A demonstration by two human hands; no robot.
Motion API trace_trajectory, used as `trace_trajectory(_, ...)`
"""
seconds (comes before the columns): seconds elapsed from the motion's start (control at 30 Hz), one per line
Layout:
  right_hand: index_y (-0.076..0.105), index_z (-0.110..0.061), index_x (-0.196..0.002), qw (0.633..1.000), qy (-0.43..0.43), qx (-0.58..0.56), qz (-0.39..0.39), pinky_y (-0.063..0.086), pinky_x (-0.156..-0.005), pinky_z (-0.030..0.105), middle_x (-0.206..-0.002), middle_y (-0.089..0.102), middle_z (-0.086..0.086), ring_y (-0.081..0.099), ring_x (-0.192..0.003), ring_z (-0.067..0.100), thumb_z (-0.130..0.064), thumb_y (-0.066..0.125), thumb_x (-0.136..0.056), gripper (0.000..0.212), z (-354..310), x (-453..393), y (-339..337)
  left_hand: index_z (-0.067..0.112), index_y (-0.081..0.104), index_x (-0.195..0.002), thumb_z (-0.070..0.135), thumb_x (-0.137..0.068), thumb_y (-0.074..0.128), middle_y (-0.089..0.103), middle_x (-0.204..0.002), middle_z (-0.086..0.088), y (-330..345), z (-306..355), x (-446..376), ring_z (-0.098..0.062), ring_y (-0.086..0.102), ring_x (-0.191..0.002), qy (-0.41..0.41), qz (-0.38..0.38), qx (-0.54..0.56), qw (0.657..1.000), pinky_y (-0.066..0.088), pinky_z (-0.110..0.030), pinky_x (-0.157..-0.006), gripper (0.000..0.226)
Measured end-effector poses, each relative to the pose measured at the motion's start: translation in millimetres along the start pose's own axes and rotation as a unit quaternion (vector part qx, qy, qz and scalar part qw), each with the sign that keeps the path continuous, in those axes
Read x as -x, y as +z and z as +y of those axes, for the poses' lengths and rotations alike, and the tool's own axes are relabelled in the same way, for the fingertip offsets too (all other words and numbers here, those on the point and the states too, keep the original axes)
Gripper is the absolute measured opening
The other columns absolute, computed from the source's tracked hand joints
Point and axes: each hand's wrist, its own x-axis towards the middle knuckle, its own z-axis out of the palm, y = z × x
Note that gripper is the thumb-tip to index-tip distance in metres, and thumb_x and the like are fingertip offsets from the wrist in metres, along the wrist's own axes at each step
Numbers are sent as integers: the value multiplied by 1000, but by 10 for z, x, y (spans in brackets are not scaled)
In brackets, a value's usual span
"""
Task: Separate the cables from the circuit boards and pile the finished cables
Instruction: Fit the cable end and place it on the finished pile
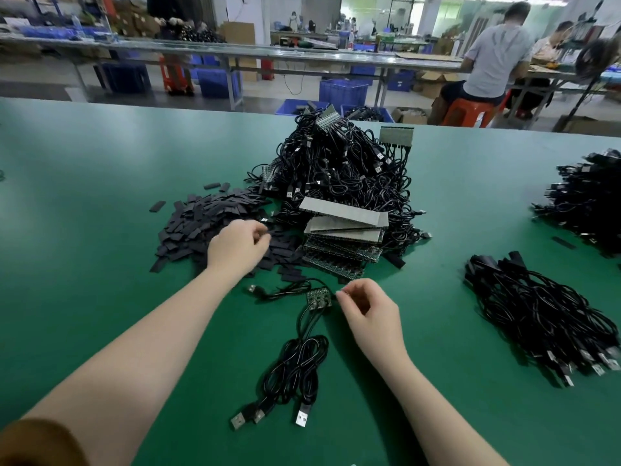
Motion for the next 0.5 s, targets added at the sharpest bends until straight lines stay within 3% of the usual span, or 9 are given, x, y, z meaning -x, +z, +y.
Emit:
trace_trajectory(0.07, 63, -32, -81, 999, -18, 20, -17, 44, -64, 10, -73, 66, -16, 59, -71, 1, -22, 73, -89, 17, 6, 5, 27, 33, 63, -121, 54, -93, 50, 66, -112, 2, 64, 75, -4, -22, 64, -98, 52, -53, -175, 982, 51, -34, -79, 38)
trace_trajectory(0.13, 63, -32, -81, 999, -23, 28, -33, 45, -64, 11, -72, 67, -13, 60, -70, 3, -22, 76, -87, 17, 13, 7, 38, 33, 60, -126, 54, -94, 50, 64, -116, -1, 99, 139, -12, -25, 62, -103, 55, -79, -247, 964, 46, -34, -78, 39)
trace_trajectory(0.27, 63, -33, -79, 999, -19, 21, -35, 45, -63, 10, -74, 67, -16, 61, -69, 3, -22, 77, -85, 19, 22, 9, 22, 31, 60, -125, 44, -96, 55, 64, -120, 0, 80, 181, -9, -24, 62, -105, 25, -92, -228, 969, 43, -32, -73, 32)
trace_trajectory(0.5, 62, -34, -80, 999, -24, 14, -30, 44, -64, 8, -81, 66, -26, 61, -72, -3, -20, 75, -87, 20, 22, 10, 25, 18, 65, -115, 33, -96, 59, 67, -107, -4, 10, 114, 33, -28, 64, -95, -16, -94, -220, 971, 49, -33, -66, 25)
